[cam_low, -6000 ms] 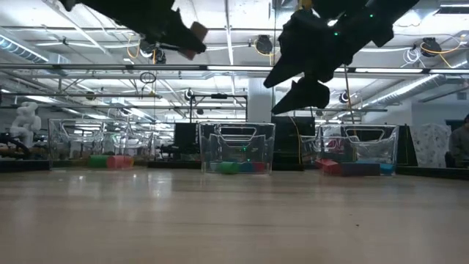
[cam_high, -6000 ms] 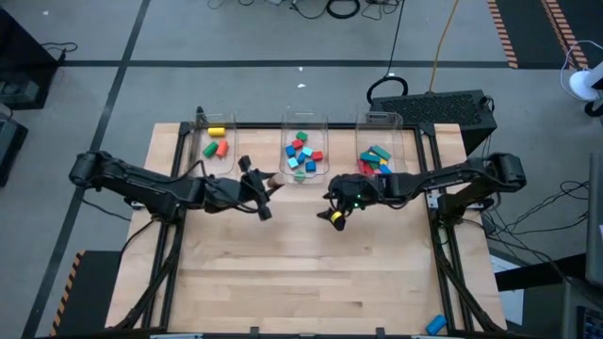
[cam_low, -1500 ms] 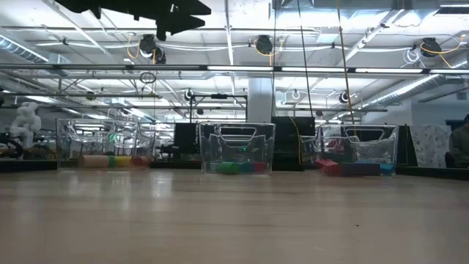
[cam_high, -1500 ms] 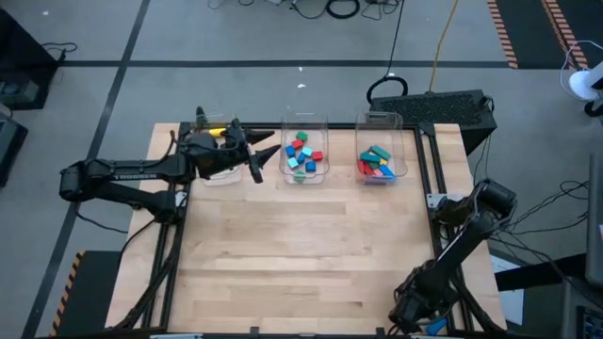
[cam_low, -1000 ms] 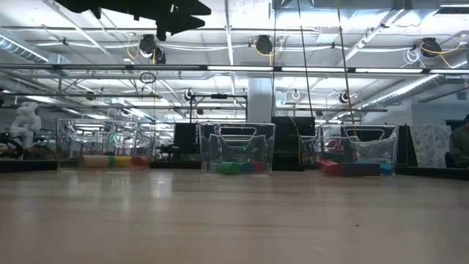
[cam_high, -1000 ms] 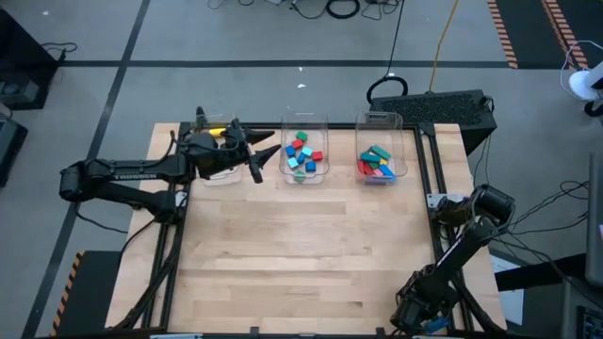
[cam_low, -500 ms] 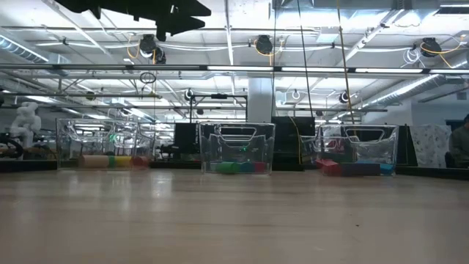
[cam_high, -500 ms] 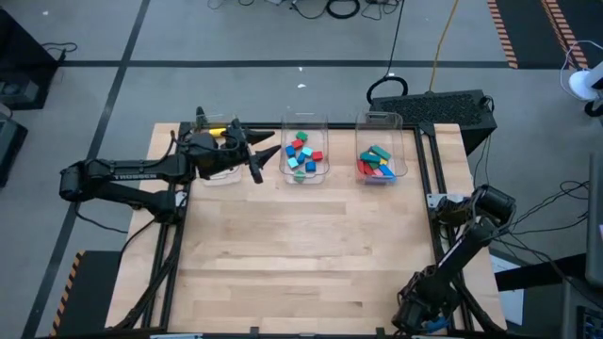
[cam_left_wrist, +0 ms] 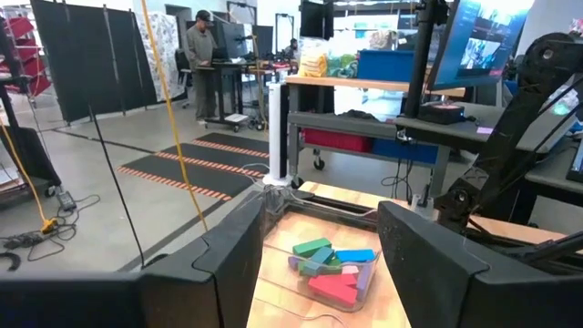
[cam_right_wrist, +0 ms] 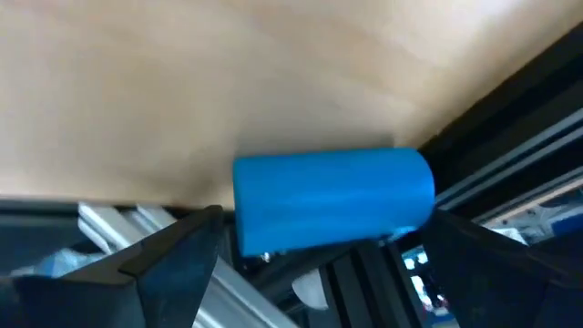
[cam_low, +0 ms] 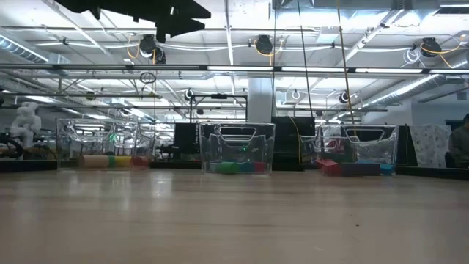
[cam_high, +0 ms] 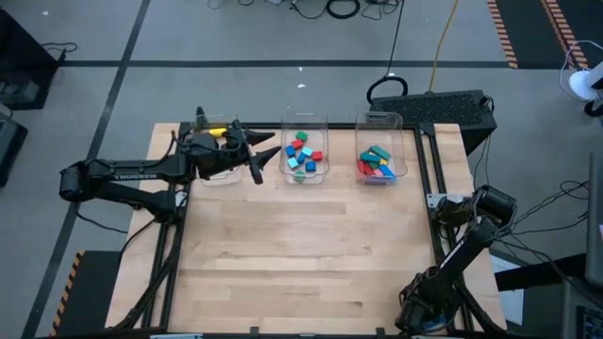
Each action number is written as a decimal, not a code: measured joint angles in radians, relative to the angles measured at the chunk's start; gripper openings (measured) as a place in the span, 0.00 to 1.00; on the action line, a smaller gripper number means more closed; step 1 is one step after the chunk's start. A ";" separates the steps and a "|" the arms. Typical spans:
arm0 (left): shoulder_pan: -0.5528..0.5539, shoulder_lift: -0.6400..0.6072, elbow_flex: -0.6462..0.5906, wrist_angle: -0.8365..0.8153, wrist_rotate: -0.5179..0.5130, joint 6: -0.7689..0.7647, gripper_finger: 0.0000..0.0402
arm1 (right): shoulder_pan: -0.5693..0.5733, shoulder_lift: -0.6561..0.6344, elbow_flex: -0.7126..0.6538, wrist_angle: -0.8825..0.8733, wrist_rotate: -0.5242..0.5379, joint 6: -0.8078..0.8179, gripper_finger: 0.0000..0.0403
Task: Sort blocks by size
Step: Put the blue cylindrical block into the left transparent bin
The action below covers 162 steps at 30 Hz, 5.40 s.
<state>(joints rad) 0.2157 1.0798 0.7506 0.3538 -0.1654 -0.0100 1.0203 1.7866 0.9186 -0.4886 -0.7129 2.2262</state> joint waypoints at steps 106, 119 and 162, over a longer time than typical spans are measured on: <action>-0.441 0.509 0.058 0.227 0.084 0.652 0.34 | -0.700 -0.239 0.059 0.579 0.919 -1.489 0.82; -0.326 0.182 0.057 -0.334 -0.375 0.292 0.34 | -0.691 -0.235 0.059 0.127 1.095 -1.302 0.82; 0.670 0.214 -0.164 -0.650 -0.026 -0.189 0.34 | -0.624 -0.165 0.032 0.163 1.179 -1.337 0.82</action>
<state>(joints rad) 0.8853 1.2938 0.5869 -0.2961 -0.1915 -0.1990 0.3958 1.6215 0.9504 -0.3259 0.4660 0.8895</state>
